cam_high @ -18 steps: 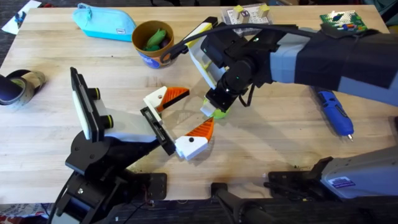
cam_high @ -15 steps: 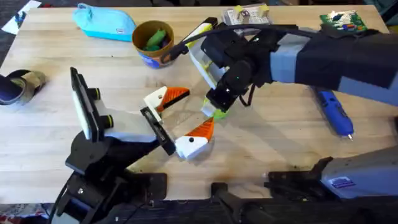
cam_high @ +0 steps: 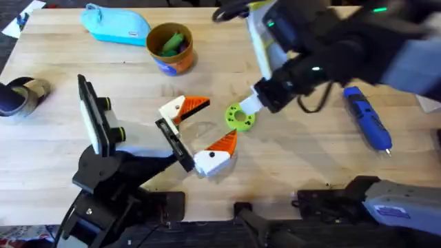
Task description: Pick up the gripper from the table and insert it into the empty holder that is missing its gripper. Then pick up a screw, insert it into the mounting hole, and use the screwdriver to tighten it. Finally, clean up the table by picking up the vegetable and placing it into the bucket.
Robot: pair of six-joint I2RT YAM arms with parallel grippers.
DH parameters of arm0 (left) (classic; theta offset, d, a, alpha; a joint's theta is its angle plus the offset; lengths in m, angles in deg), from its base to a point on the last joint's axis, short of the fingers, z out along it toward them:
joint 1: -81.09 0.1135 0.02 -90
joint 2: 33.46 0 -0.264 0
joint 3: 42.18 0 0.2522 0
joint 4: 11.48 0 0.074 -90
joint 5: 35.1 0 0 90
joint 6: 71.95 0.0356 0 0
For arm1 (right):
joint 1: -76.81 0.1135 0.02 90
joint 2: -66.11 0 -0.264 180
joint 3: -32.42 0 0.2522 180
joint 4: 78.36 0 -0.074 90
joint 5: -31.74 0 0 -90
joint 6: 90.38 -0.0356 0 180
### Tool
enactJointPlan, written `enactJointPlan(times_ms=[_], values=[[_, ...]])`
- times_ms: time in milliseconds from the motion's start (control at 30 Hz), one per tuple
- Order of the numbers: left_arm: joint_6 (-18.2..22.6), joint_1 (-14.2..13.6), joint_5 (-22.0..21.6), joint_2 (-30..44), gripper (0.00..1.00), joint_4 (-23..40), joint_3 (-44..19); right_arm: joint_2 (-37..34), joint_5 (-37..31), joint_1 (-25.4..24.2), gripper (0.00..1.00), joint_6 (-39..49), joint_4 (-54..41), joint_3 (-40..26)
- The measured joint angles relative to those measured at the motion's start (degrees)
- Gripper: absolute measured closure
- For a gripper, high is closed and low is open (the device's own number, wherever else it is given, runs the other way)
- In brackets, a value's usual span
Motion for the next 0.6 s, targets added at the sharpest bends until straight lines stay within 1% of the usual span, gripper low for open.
enactJointPlan(times_ms=[167,300,433,600], values=[[-0.06,0.00,0.00,0.00,0.014,0.00,0.00,10.63,-0.05,-0.08,0.478,-1.37,-4.65,-0.20],[-0.05,0.00,-0.01,0.00,0.015,0.00,0.00,15.86,0.18,-0.08,0.478,-1.81,-8.22,-0.40],[-0.06,0.00,-0.01,0.00,0.014,0.00,0.00,16.79,0.81,-0.08,0.478,-2.22,-11.35,-0.46],[-0.06,0.00,0.00,0.00,0.014,0.00,0.00,14.50,1.23,-0.08,0.478,-2.29,-12.21,-0.46]])
